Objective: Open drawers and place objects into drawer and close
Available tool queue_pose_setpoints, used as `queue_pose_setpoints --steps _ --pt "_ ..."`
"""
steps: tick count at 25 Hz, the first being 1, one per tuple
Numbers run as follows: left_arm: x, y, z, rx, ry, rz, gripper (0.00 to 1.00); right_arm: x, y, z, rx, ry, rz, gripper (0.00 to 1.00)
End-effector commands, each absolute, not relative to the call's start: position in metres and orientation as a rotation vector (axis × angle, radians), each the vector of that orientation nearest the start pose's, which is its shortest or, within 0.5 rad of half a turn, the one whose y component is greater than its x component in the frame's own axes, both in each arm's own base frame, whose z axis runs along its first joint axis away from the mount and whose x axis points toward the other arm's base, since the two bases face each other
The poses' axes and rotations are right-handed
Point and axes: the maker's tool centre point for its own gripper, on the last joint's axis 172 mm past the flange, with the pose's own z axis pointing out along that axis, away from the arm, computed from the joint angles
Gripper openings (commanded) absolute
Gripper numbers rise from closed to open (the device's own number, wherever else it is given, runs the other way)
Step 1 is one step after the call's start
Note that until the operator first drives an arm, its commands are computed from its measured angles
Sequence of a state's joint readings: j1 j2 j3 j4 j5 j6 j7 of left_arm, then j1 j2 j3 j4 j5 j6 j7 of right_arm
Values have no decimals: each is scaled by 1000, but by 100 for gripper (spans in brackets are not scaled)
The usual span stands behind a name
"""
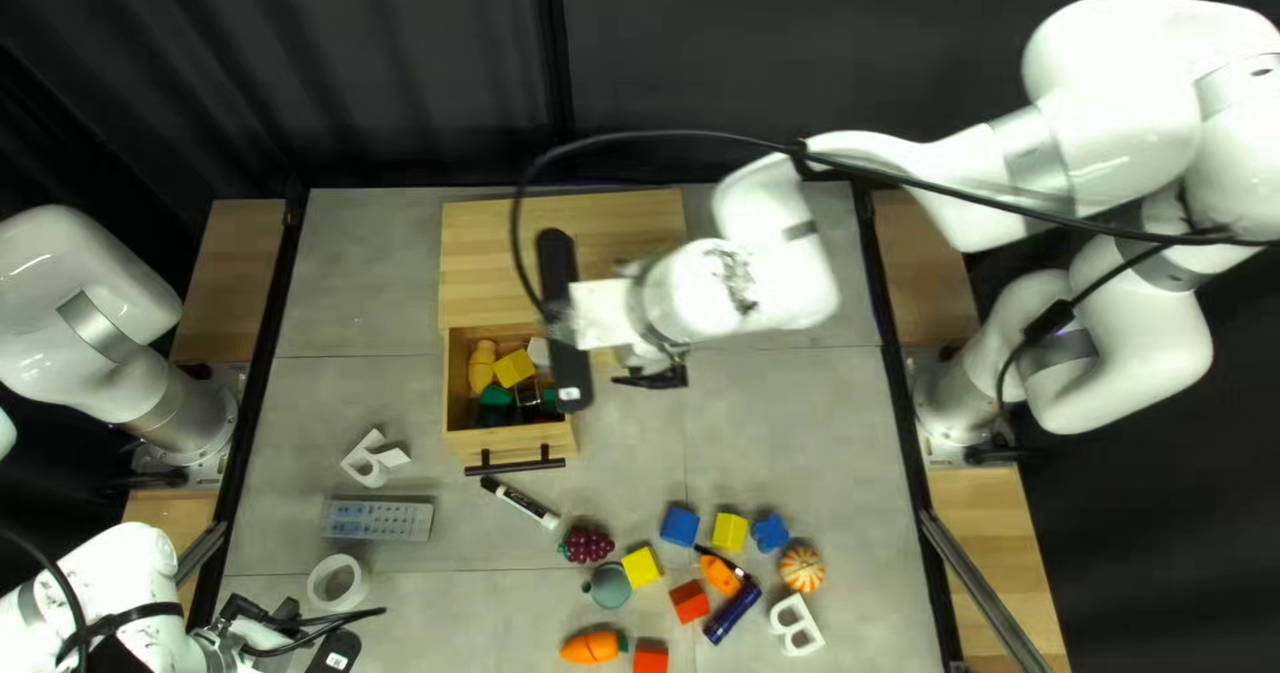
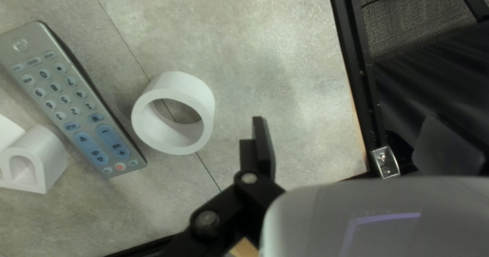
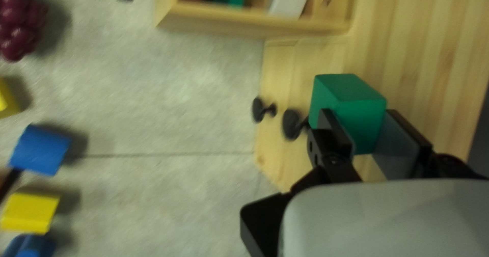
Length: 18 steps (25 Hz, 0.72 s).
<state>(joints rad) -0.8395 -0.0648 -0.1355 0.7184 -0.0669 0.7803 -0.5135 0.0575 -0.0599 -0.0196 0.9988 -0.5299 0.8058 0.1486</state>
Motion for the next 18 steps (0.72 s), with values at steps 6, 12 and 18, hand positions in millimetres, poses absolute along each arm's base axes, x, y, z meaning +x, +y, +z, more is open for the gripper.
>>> queue_pose_setpoints --steps 6,12,18 --pt "222 -341 106 -3104 651 38 100 551 -39 245 -3426 -457 -617 1" --pt "222 -341 106 -3104 651 38 100 577 -22 231 -3378 -505 -650 3" --pt "222 -341 106 -3104 651 38 100 594 -11 214 -3353 -461 -586 100"
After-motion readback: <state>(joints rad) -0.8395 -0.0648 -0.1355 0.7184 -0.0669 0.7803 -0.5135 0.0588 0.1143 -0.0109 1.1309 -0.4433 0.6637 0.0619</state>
